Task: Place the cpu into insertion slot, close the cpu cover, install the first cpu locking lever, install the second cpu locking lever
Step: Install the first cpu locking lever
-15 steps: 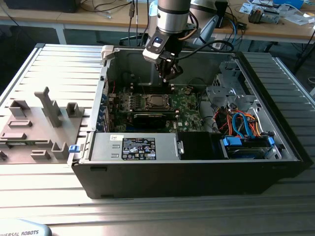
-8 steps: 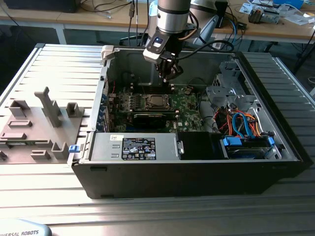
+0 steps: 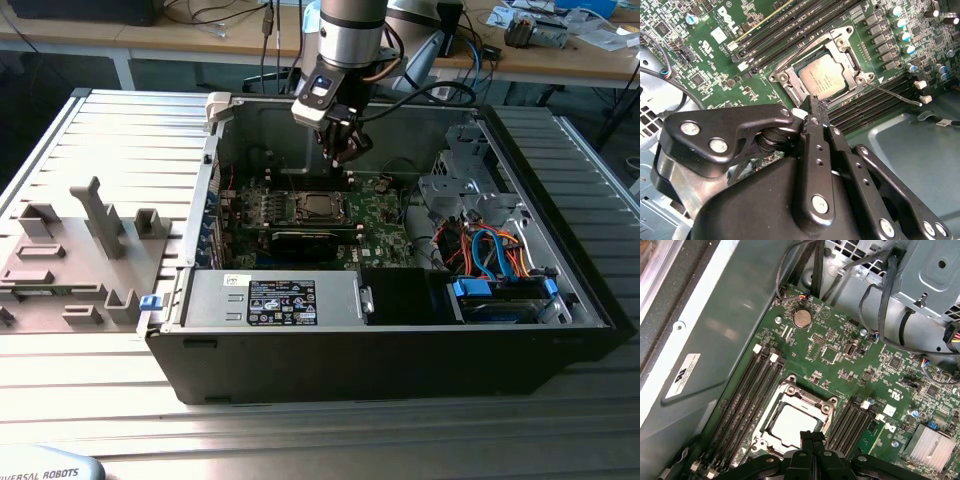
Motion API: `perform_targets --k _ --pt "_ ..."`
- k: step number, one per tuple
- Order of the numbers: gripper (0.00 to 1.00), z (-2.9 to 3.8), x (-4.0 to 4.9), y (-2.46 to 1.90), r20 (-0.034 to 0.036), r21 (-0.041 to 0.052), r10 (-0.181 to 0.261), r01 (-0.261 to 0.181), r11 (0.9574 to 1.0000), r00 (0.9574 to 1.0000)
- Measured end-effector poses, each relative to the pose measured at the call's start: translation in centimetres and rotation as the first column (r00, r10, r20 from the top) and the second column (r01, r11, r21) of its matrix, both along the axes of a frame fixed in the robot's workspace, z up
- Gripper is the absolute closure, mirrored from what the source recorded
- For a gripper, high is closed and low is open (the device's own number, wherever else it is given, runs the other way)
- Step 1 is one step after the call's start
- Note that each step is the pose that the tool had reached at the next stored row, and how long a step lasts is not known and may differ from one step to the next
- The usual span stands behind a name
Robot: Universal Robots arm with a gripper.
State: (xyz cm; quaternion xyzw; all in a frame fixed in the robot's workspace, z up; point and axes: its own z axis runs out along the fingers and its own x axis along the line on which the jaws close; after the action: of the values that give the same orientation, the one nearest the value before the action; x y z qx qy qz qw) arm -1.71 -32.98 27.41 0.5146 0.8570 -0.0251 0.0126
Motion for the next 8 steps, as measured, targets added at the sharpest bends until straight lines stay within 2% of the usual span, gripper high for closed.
perform_targets --k 8 --pt "0.89 0.0 0.0 0.0 0.0 0.0 0.011 -0.011 0.9999 0.9999"
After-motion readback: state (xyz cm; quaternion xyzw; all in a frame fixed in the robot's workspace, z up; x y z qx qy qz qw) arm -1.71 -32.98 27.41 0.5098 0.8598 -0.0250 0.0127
